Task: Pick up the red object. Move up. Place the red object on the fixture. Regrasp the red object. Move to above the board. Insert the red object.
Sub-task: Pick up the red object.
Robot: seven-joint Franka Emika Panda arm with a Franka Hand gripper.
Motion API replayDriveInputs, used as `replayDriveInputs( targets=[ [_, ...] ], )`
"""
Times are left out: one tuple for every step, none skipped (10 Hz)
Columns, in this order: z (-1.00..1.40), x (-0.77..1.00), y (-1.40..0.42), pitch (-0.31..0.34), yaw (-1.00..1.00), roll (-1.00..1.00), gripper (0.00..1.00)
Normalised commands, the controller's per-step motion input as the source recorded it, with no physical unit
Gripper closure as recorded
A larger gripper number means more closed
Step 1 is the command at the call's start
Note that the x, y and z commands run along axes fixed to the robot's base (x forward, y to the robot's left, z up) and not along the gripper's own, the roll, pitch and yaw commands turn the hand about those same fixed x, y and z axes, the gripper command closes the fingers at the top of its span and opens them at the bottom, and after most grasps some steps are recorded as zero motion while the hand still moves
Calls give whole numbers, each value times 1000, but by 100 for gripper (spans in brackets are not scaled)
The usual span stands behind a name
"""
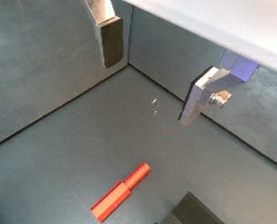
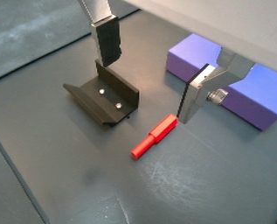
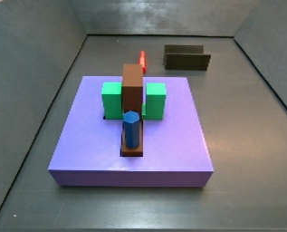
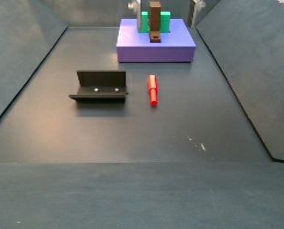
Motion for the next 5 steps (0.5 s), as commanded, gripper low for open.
replayDriveInputs(
  targets=[
    [-111,0,-180,-47,0,-74,0],
    [-254,114,-511,-26,0,-71,0],
    [-291,129,-720,-30,23,-16,0],
    [-300,123,-794,-31,37,-3,0],
    [-297,246,-731,0,0,-39,0]
  ],
)
